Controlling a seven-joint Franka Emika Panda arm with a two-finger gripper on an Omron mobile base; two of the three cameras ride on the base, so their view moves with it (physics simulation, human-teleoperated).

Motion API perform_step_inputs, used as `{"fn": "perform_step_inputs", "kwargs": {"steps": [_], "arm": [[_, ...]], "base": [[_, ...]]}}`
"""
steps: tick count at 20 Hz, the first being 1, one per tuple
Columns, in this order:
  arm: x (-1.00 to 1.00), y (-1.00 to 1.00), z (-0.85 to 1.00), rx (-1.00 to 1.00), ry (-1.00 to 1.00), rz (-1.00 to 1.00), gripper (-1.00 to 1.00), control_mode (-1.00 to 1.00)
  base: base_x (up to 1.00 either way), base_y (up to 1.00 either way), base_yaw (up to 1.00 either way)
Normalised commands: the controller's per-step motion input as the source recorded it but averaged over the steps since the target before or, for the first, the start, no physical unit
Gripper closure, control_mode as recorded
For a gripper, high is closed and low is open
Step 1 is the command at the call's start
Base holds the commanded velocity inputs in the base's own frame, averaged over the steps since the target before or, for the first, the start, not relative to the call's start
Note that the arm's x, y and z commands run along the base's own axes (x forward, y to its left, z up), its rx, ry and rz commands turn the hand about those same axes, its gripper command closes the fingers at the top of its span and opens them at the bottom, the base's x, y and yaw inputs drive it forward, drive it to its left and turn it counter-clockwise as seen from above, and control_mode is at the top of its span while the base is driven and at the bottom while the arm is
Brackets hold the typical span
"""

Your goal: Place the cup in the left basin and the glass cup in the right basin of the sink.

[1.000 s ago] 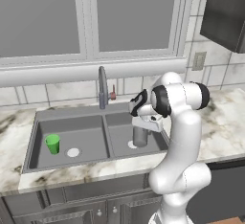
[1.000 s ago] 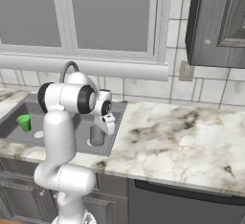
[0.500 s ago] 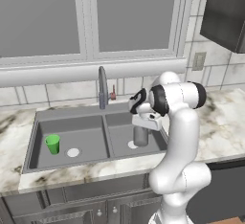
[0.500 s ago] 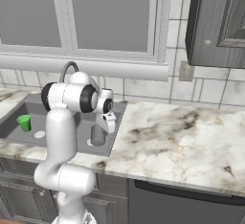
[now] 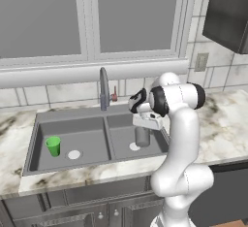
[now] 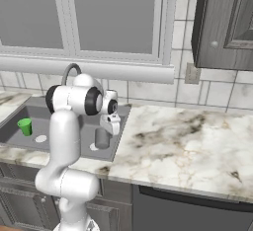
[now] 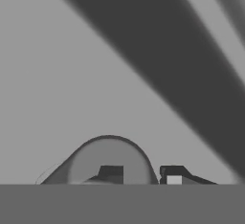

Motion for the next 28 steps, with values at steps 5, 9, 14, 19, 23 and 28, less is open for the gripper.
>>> {"fn": "perform_step_inputs", "kwargs": {"steps": [5, 9, 14, 19, 23, 28], "arm": [[0.24, 0.34, -0.19, 0.0, -0.05, 0.0, 1.0, -1.0], [0.28, 0.32, -0.17, 0.0, -0.08, 0.0, 1.0, -1.0], [0.29, 0.31, -0.13, 0.0, -0.15, 0.0, 1.0, -1.0], [0.26, 0.33, -0.11, 0.0, -0.23, 0.0, 1.0, -1.0], [0.22, 0.29, -0.19, 0.0, -0.23, 0.0, 1.0, -1.0], [0.11, 0.17, -0.25, 0.0, -0.2, 0.0, 1.0, -1.0]], "base": [[0.0, 0.0, 0.0], [0.0, 0.0, 0.0], [0.0, 0.0, 0.0], [0.0, 0.0, 0.0], [0.0, 0.0, 0.0], [0.0, 0.0, 0.0]]}}
